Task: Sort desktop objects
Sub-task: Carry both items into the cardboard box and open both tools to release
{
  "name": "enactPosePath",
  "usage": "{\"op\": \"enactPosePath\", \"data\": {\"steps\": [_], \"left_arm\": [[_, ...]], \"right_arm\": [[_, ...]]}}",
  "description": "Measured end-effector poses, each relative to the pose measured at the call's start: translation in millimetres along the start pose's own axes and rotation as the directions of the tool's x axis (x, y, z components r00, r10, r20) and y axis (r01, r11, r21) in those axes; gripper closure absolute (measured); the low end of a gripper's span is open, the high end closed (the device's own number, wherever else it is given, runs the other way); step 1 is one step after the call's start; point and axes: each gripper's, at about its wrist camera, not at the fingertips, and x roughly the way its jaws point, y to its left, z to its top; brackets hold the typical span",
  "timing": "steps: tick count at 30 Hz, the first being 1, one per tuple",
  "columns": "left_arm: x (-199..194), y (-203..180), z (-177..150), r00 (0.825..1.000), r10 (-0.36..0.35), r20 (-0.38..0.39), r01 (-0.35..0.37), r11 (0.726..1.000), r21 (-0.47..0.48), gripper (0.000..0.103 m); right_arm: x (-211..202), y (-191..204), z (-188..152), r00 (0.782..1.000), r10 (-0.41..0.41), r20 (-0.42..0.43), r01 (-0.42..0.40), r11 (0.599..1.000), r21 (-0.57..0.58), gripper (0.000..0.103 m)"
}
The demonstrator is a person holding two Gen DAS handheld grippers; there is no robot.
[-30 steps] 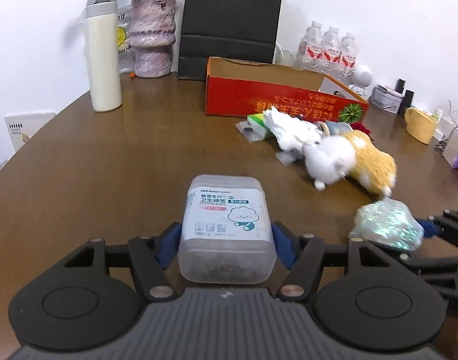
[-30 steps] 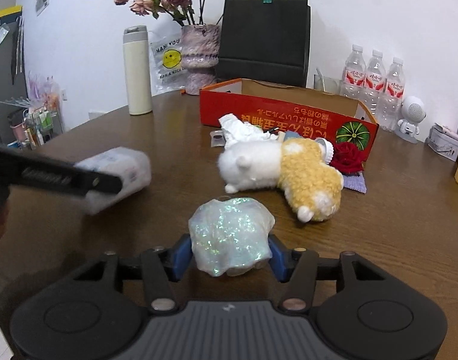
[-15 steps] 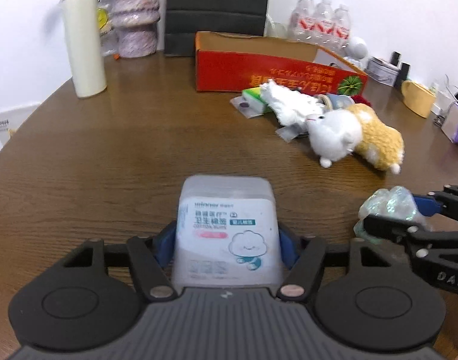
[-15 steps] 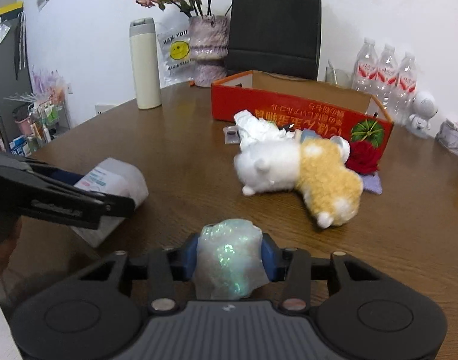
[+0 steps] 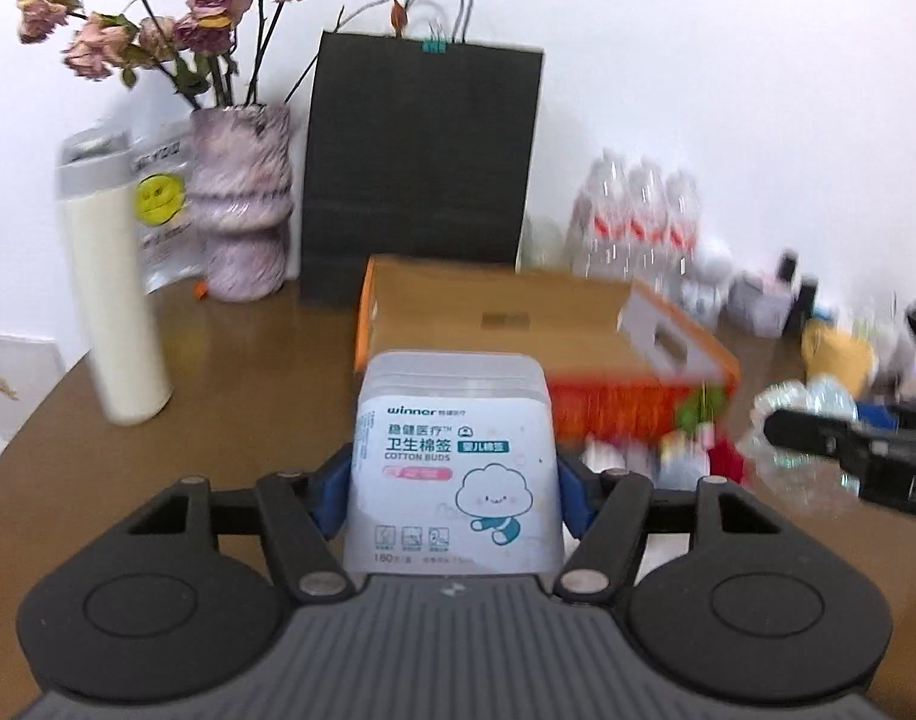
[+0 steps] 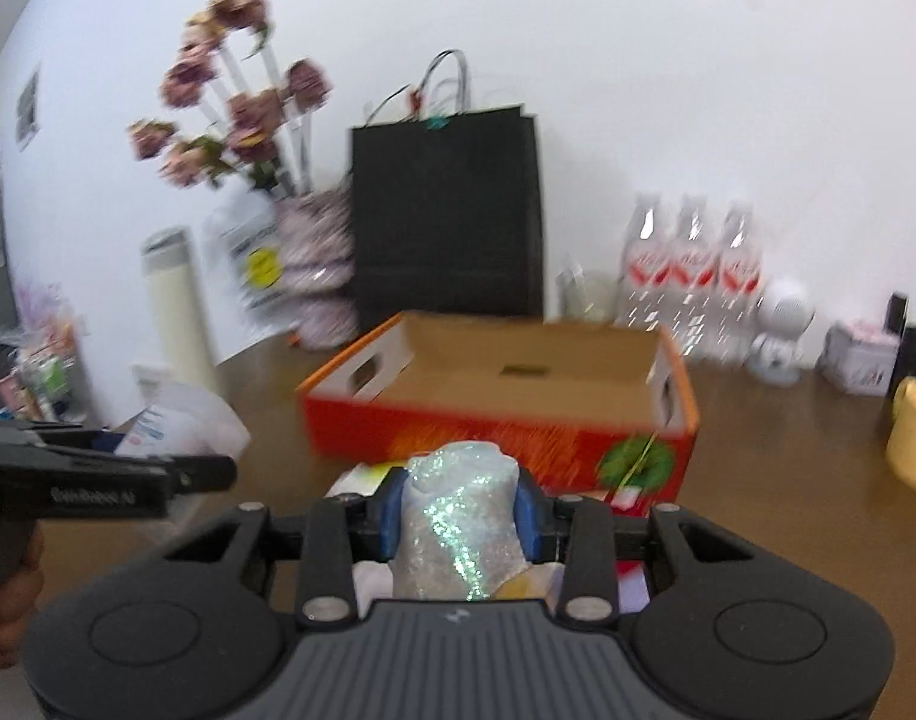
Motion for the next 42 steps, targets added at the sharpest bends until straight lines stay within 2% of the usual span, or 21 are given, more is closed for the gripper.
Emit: {"op": "enactPosePath", "data": {"steps": [4,7,10,12,15,17,19,20,21,23,26,28,31,32,33,35,37,41,42], "left_arm": [[61.3,3.2,43.5,0.999,0.037,-0.008,-0.037,0.999,-0.026,0.037],[108.6,10.2,75.0,0.998,0.030,-0.055,-0.034,0.997,-0.074,0.037],[153.2,6.8,105.9,0.992,0.106,-0.064,-0.108,0.994,-0.029,0.037],[187.5,7.5,118.9,0.984,0.131,-0.121,-0.131,0.991,0.004,0.037],[236.4,13.3,131.0,0.966,0.062,-0.249,-0.073,0.997,-0.035,0.036],[259.9,10.7,132.5,0.953,0.097,-0.286,-0.099,0.995,0.009,0.037],[282.3,8.7,130.9,0.930,0.177,-0.321,-0.160,0.984,0.079,0.037],[288.6,9.7,128.7,0.924,0.194,-0.330,-0.175,0.981,0.089,0.036],[292.7,7.4,126.7,0.924,0.199,-0.327,-0.167,0.978,0.124,0.036],[298.9,2.0,124.0,0.913,0.220,-0.345,-0.165,0.969,0.184,0.036],[301.9,-1.1,115.1,0.904,0.198,-0.379,-0.126,0.970,0.206,0.033],[303.4,-1.4,114.3,0.904,0.208,-0.373,-0.133,0.967,0.216,0.033],[300.3,-2.2,114.2,0.907,0.194,-0.375,-0.119,0.969,0.214,0.021],[299.2,-3.0,114.4,0.909,0.189,-0.371,-0.114,0.970,0.215,0.021],[295.4,-3.5,115.0,0.912,0.190,-0.363,-0.117,0.970,0.215,0.021],[288.8,-2.5,124.0,0.921,0.175,-0.349,-0.111,0.974,0.197,0.021],[272.7,-0.5,139.1,0.948,0.126,-0.292,-0.090,0.987,0.132,0.020],[237.4,-2.8,164.5,0.954,0.133,-0.269,-0.102,0.987,0.127,0.015],[229.4,-4.0,168.2,0.953,0.143,-0.267,-0.111,0.985,0.130,0.006]], "right_arm": [[47.7,-25.1,33.5,0.999,-0.045,-0.009,0.045,0.999,-0.001,0.067],[87.0,-54.0,61.1,0.998,-0.057,-0.039,0.058,0.998,0.037,0.067],[132.5,-86.8,91.1,0.995,-0.052,-0.089,0.063,0.991,0.117,0.067],[165.6,-104.3,105.7,0.989,-0.052,-0.139,0.074,0.984,0.162,0.067],[218.4,-120.9,116.4,0.974,-0.051,-0.222,0.096,0.975,0.201,0.067],[256.7,-124.9,119.0,0.956,-0.079,-0.283,0.136,0.973,0.188,0.067],[290.4,-122.5,114.9,0.936,-0.116,-0.332,0.172,0.974,0.145,0.067],[306.3,-120.9,111.0,0.923,-0.136,-0.359,0.191,0.974,0.123,0.067],[318.3,-119.1,107.0,0.912,-0.150,-0.381,0.203,0.974,0.103,0.067],[338.6,-114.8,99.0,0.890,-0.182,-0.417,0.223,0.974,0.050,0.066],[351.3,-107.9,90.7,0.878,-0.229,-0.420,0.250,0.968,-0.007,0.060],[353.5,-105.1,89.2,0.880,-0.246,-0.407,0.258,0.966,-0.027,0.056],[355.2,-105.6,88.9,0.880,-0.257,-0.400,0.266,0.963,-0.033,0.042],[355.6,-106.5,89.8,0.879,-0.266,-0.396,0.274,0.961,-0.038,0.035],[355.4,-108.3,91.5,0.879,-0.273,-0.392,0.281,0.959,-0.036,0.034],[349.2,-113.7,98.1,0.888,-0.248,-0.387,0.271,0.963,0.003,0.027],[334.5,-120.4,110.0,0.904,-0.224,-0.363,0.266,0.962,0.069,0.023],[300.4,-124.9,133.2,0.919,-0.160,-0.359,0.233,0.958,0.169,0.014],[292.6,-123.0,135.5,0.919,-0.137,-0.370,0.216,0.960,0.180,0.014]]}}
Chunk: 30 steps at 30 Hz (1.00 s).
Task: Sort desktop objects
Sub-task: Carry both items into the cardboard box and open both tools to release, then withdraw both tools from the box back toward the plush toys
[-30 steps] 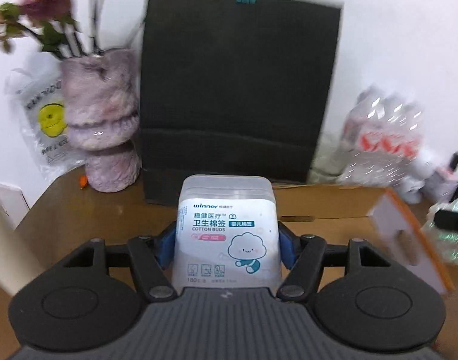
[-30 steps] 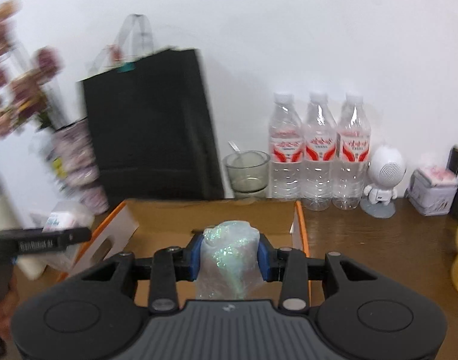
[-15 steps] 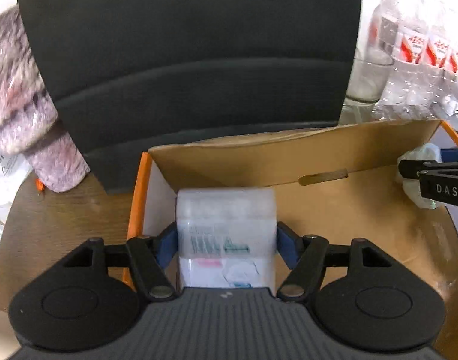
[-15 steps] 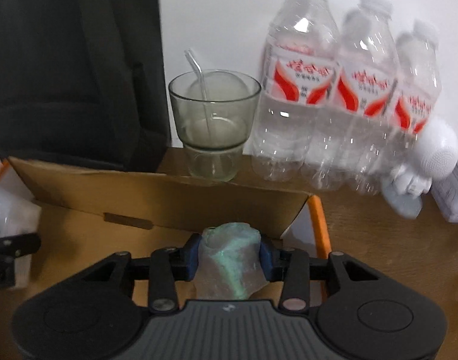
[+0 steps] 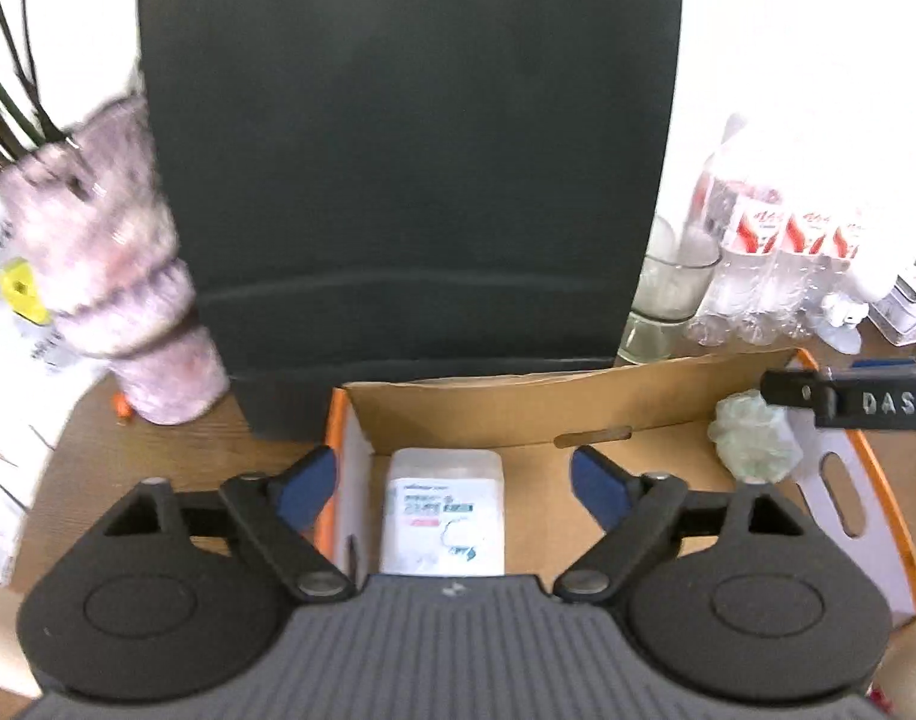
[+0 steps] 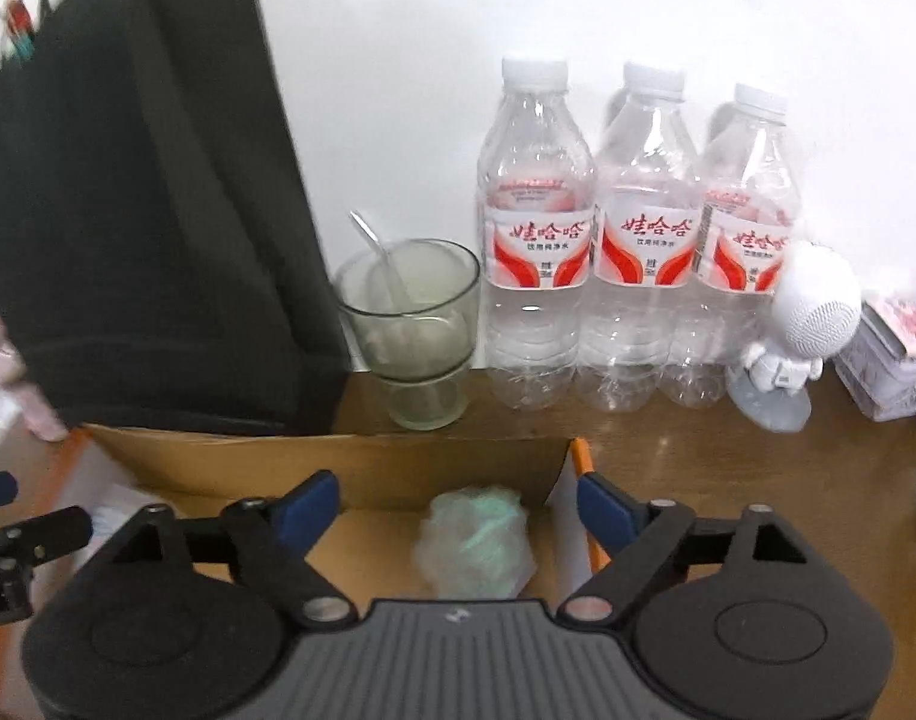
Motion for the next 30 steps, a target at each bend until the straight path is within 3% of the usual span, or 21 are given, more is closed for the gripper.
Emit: {"op": "enactPosePath", "data": {"steps": [2,8,13,16,18,20,22,26,28,30], "left_arm": [[-17.1,2.4,-6.4,1.000,0.015,0.007,-0.014,1.000,-0.026,0.000],[-43.8,2.4,-44.3,0.987,0.028,-0.158,-0.035,0.998,-0.044,0.000],[-76.5,5.5,-66.2,0.986,0.023,-0.164,-0.039,0.995,-0.095,0.000],[-107.0,5.7,-81.2,0.997,0.040,-0.064,-0.049,0.988,-0.144,0.000],[-135.8,-0.6,-101.1,0.992,0.084,0.096,-0.070,0.987,-0.145,0.000],[-163.6,-5.1,-129.4,0.947,0.091,0.307,-0.048,0.988,-0.145,0.000],[-179.2,-5.3,-153.0,0.902,0.094,0.420,-0.029,0.987,-0.159,0.000],[-187.6,-8.8,-175.9,0.898,0.090,0.431,-0.030,0.989,-0.145,0.000],[-191.9,-12.7,-186.0,0.895,0.098,0.436,-0.051,0.992,-0.118,0.000],[-193.8,-13.3,-200.6,0.903,0.097,0.419,-0.051,0.991,-0.120,0.000]], "right_arm": [[-18.2,3.2,-7.0,0.999,0.021,-0.039,-0.021,1.000,-0.005,0.014],[-70.0,14.5,-34.0,0.993,0.022,-0.120,-0.024,1.000,-0.013,0.013],[-101.8,26.8,-63.6,0.990,-0.002,-0.138,-0.008,0.998,-0.068,0.013],[-125.0,34.2,-81.4,0.996,-0.008,-0.085,-0.001,0.995,-0.104,0.012],[-145.5,39.8,-98.0,1.000,-0.008,0.022,0.011,0.991,-0.130,0.012],[-169.7,46.3,-126.9,0.978,-0.002,0.210,0.033,0.989,-0.146,0.007],[-183.2,49.1,-157.1,0.941,0.030,0.338,0.021,0.989,-0.144,0.002],[-189.7,53.8,-198.7,0.914,0.066,0.400,0.000,0.987,-0.163,0.002],[-189.8,56.2,-209.0,0.916,0.046,0.399,0.022,0.986,-0.163,0.002],[-194.0,57.1,-217.7,0.926,0.045,0.375,0.016,0.988,-0.156,0.002]]}}
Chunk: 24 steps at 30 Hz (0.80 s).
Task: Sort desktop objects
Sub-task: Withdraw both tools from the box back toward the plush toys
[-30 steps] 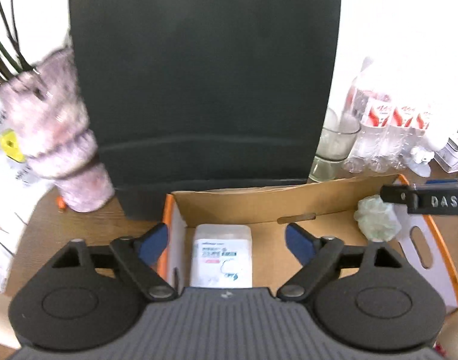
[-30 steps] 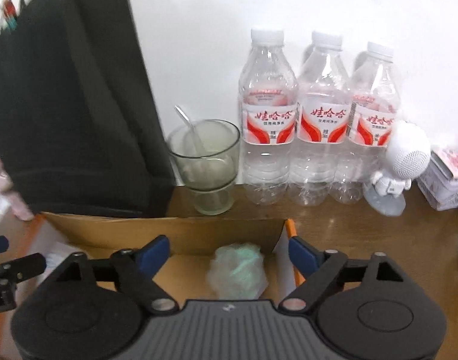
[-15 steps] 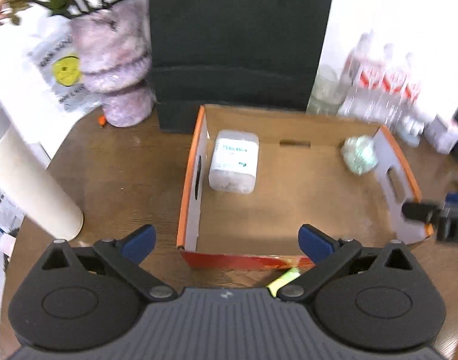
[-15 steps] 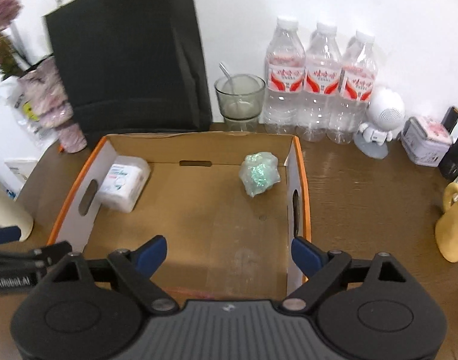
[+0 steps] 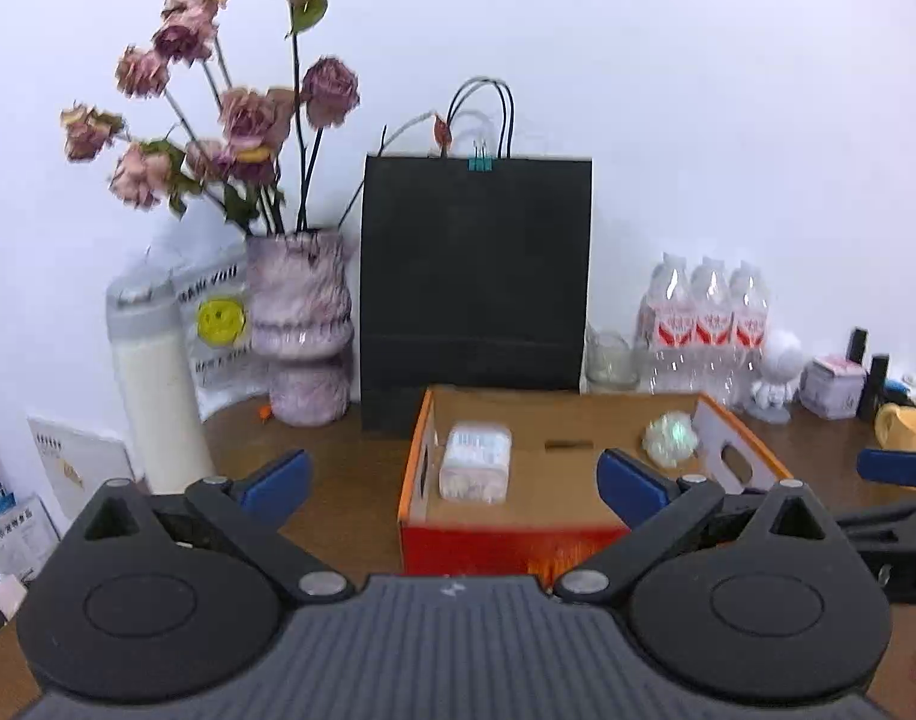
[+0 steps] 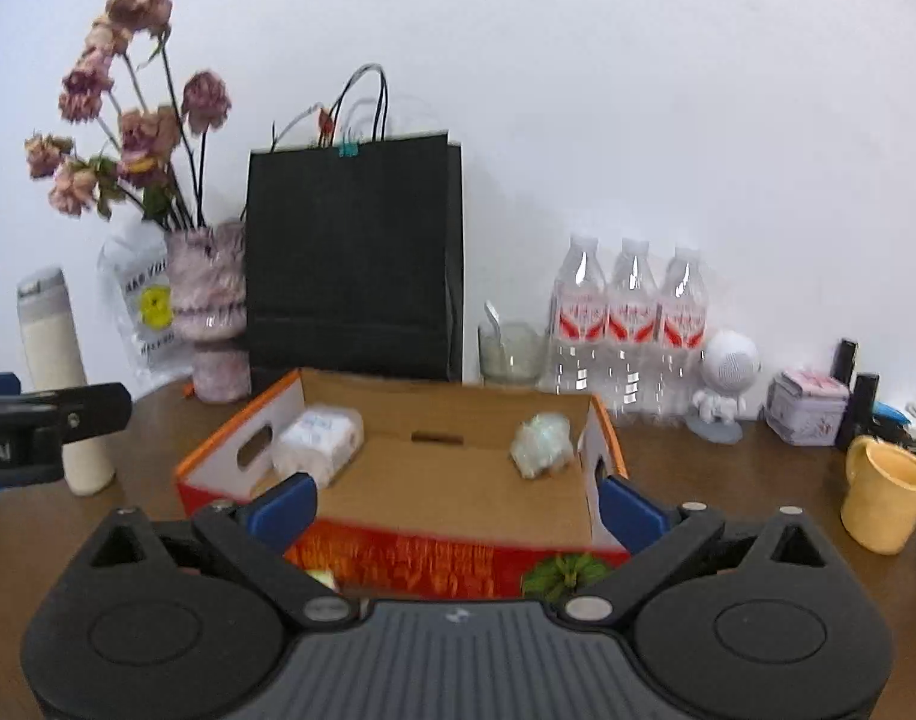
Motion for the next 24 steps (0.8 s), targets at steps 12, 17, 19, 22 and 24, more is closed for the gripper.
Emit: {"op": "enactPosePath", "data": {"steps": [12,17,19,22,24], "left_arm": [[-91.1,24.3,-88.7,0.995,-0.060,-0.085,0.059,0.998,-0.020,0.000],[-127.3,26.1,-125.6,0.991,-0.044,-0.127,0.046,0.999,0.007,0.000],[-136.2,28.7,-136.5,0.986,-0.059,-0.156,0.060,0.998,0.004,0.000],[-145.3,34.6,-149.7,0.982,-0.054,-0.182,0.052,0.999,-0.016,0.000],[-145.4,38.9,-152.7,0.975,-0.053,-0.214,0.043,0.998,-0.049,0.000]], "right_arm": [[-95.3,-14.1,-86.5,0.998,0.058,-0.025,-0.058,0.998,0.013,0.002],[-133.9,-17.2,-119.9,0.996,0.082,-0.041,-0.081,0.996,0.039,0.001],[-145.7,-17.6,-135.4,0.996,0.071,-0.056,-0.067,0.996,0.059,0.001],[-159.2,-16.9,-156.1,0.993,0.082,-0.084,-0.075,0.994,0.080,0.001],[-163.9,-11.6,-166.1,0.991,0.086,-0.103,-0.081,0.996,0.046,0.002]]}}
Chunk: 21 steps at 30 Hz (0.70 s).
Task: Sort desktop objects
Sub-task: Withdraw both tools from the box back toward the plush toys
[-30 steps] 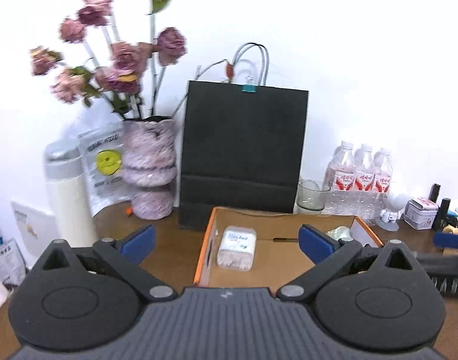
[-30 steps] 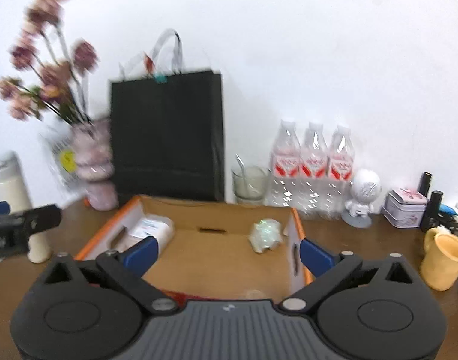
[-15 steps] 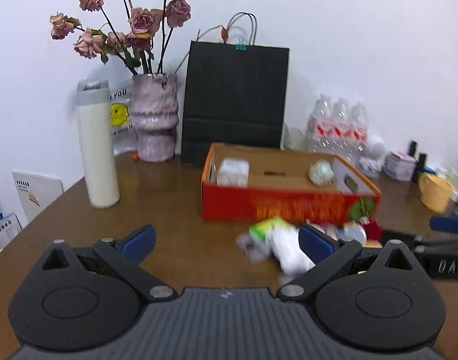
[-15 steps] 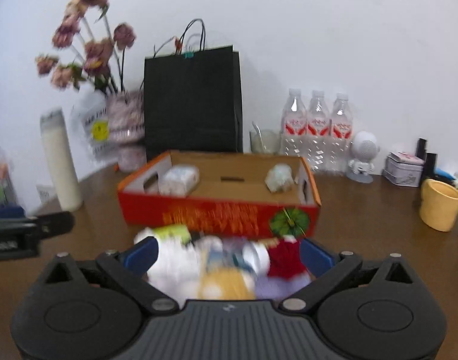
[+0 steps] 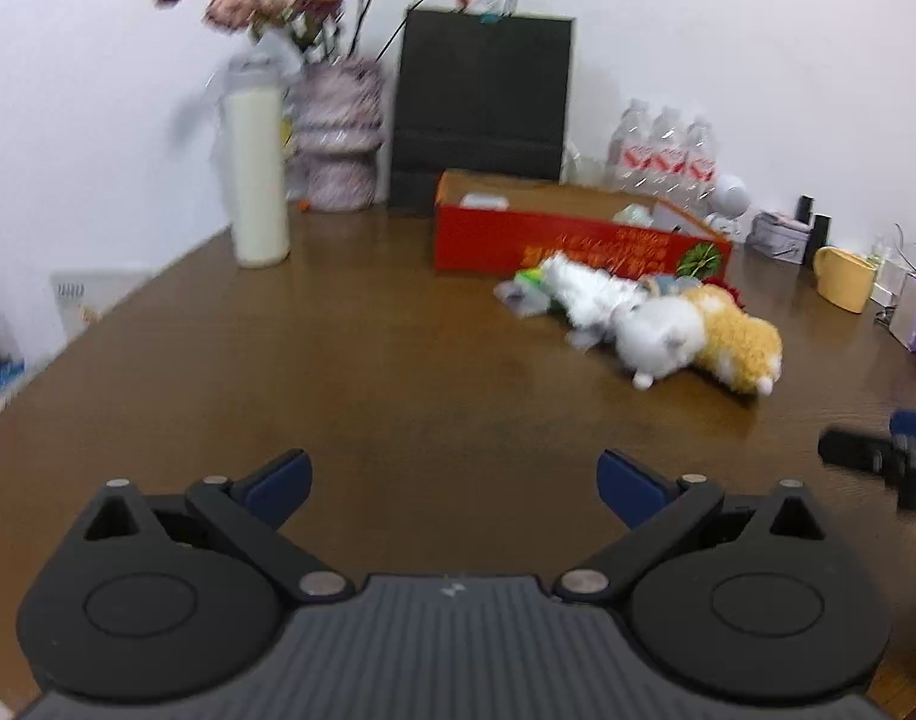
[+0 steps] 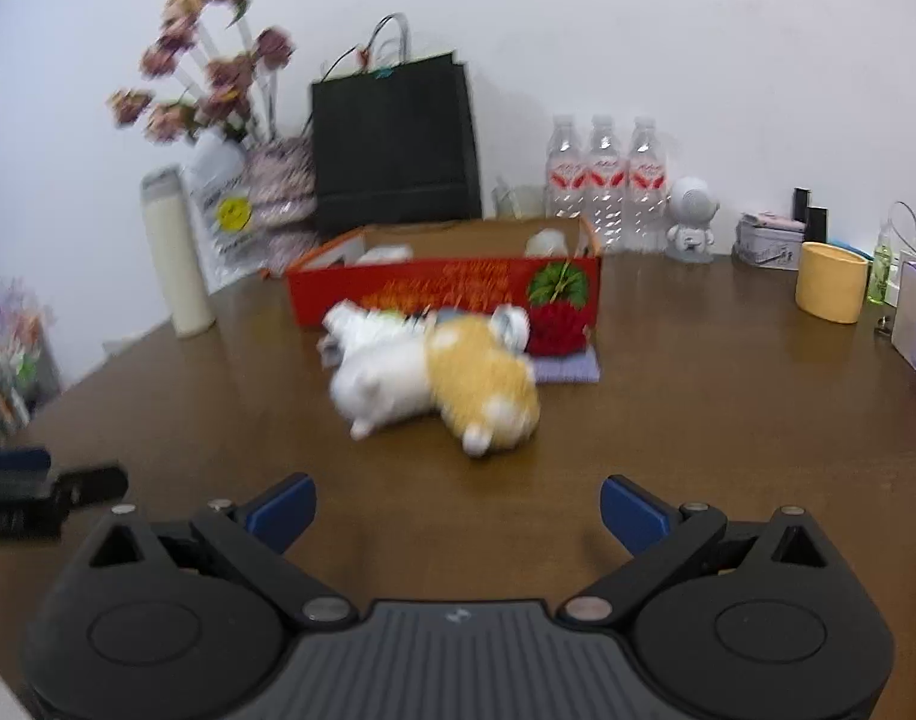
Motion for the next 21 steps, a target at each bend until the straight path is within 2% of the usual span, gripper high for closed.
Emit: {"op": "enactPosePath", "data": {"steps": [3,5,8,10,13,15,17,19,21], "left_arm": [[3.3,3.5,2.9,1.000,-0.025,-0.014,0.025,1.000,-0.015,0.000],[8.9,2.1,6.9,1.000,0.006,-0.012,-0.006,1.000,-0.003,0.000],[21.6,4.9,15.7,1.000,-0.003,-0.029,0.003,1.000,-0.005,0.000],[31.3,7.2,25.2,1.000,-0.011,-0.004,0.011,1.000,0.025,0.000],[56.5,15.6,46.6,0.998,0.035,0.056,-0.040,0.996,0.082,0.000],[75.4,22.6,60.6,0.997,0.071,0.043,-0.074,0.995,0.071,0.000],[85.9,23.6,70.0,1.000,0.020,0.022,-0.021,0.997,0.073,0.000],[90.7,14.8,72.2,0.998,-0.056,0.033,0.051,0.991,0.123,0.000],[98.9,1.2,72.9,0.995,-0.088,0.038,0.080,0.982,0.174,0.000]], "right_arm": [[1.2,6.2,-4.9,1.000,0.004,-0.022,-0.005,0.999,-0.036,0.002],[6.5,6.1,-3.9,0.999,0.012,-0.030,-0.013,0.999,-0.042,0.002],[19.8,0.2,2.9,0.999,-0.010,-0.042,0.008,0.998,-0.060,0.002],[31.2,-5.1,10.1,0.998,-0.033,-0.049,0.030,0.997,-0.072,0.003],[53.2,-16.1,24.7,0.997,-0.049,-0.062,0.044,0.996,-0.072,0.006],[69.6,-22.1,35.6,0.996,-0.034,-0.084,0.029,0.997,-0.067,0.008],[81.9,-24.2,44.2,0.996,-0.005,-0.092,-0.002,0.997,-0.074,0.009],[92.9,-23.9,49.6,0.995,0.021,-0.095,-0.029,0.996,-0.084,0.010],[105.2,-21.2,53.3,0.995,0.022,-0.100,-0.032,0.995,-0.098,0.012]]}}
